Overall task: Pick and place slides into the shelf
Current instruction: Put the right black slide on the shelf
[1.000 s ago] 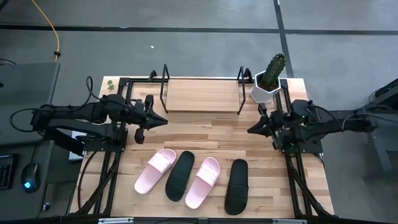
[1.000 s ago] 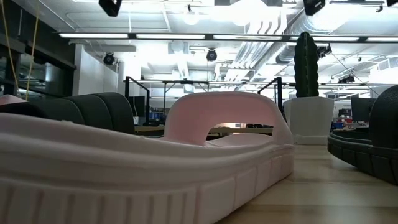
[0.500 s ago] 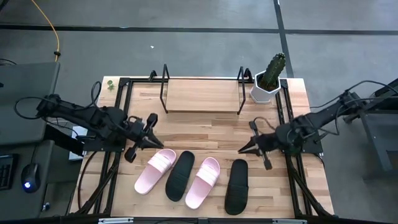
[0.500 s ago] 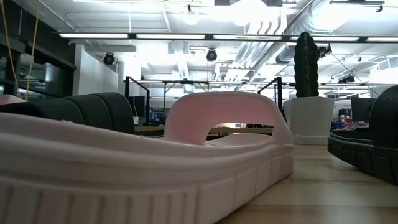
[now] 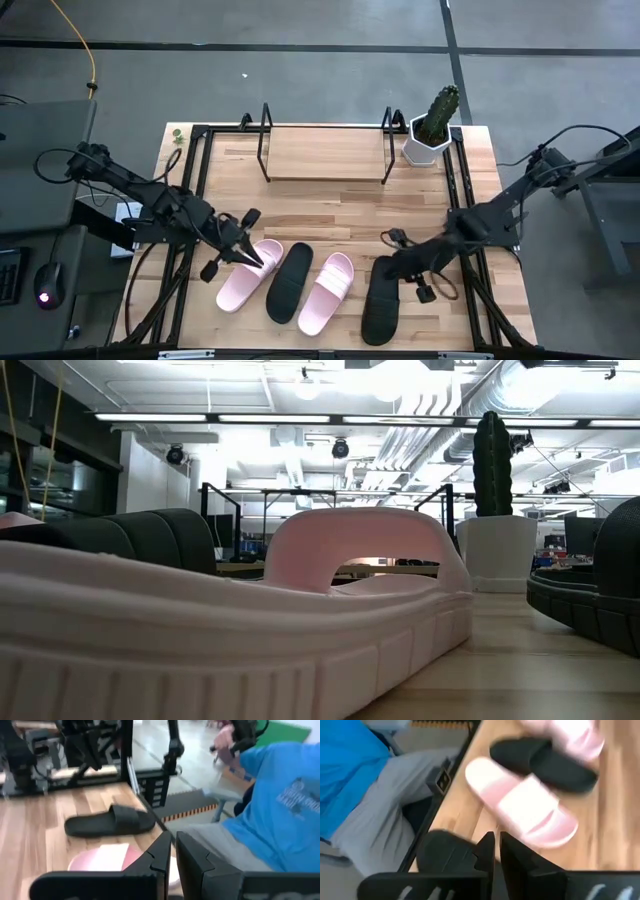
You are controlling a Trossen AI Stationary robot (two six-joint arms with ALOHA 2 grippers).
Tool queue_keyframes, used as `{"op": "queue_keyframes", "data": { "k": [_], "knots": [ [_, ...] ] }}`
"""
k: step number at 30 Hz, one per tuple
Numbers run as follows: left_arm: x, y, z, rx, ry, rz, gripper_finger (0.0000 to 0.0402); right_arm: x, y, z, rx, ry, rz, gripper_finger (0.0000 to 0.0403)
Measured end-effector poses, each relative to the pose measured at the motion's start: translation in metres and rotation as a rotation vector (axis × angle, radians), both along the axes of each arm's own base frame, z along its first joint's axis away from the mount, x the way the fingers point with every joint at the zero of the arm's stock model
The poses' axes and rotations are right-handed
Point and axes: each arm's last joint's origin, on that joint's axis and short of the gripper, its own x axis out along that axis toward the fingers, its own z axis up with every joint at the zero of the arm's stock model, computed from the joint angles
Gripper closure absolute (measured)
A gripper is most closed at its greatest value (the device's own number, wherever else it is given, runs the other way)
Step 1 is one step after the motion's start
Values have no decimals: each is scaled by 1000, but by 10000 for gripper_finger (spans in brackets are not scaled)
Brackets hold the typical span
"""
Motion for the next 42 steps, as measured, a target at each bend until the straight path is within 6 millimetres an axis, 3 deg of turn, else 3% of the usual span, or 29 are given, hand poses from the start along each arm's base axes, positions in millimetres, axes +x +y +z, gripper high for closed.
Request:
{"op": "queue_keyframes", "data": {
  "k": [7, 30, 42],
  "knots": [
    [13, -3, -12, 19, 55, 9, 382, 6, 8, -25, 67, 232, -25, 361],
    [16, -5, -16, 5, 86, 18, 382, 25, 22, -67, 86, 430, -60, 296],
    [16, -5, -17, 7, 86, 22, 383, 32, 19, -77, 91, 471, -113, 234]
  ]
}}
